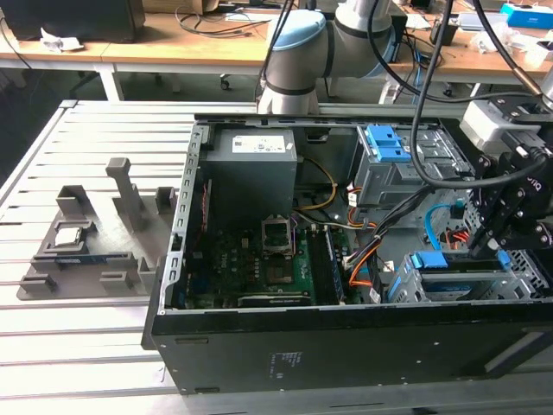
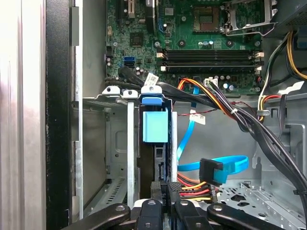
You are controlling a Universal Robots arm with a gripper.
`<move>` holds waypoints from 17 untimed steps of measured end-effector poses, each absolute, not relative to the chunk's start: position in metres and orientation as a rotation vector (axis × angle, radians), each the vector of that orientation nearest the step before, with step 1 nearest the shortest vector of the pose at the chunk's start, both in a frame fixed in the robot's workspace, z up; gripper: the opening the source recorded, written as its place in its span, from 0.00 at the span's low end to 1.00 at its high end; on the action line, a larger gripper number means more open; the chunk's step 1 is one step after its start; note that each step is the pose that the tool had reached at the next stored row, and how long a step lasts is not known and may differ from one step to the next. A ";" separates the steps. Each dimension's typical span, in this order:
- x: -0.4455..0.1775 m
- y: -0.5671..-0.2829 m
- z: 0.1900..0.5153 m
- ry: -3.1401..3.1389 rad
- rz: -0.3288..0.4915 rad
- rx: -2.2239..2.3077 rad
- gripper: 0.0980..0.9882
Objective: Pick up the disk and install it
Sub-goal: 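Insert the first disk wire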
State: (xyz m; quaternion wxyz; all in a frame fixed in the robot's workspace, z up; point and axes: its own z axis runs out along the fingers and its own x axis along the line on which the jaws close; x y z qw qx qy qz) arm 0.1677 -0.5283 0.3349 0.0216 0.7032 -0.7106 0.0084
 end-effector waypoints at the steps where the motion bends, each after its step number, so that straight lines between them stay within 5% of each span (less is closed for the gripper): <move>1: 0.168 -0.528 0.335 -2.202 0.026 2.179 0.07; 4: 0.168 -0.528 0.334 -2.203 0.024 2.180 0.16; 11: 0.168 -0.524 0.351 -2.202 0.026 2.179 0.16; 14: 0.168 -0.521 0.361 -2.202 0.026 2.179 0.01; 17: 0.168 -0.520 0.377 -2.202 0.026 2.179 0.01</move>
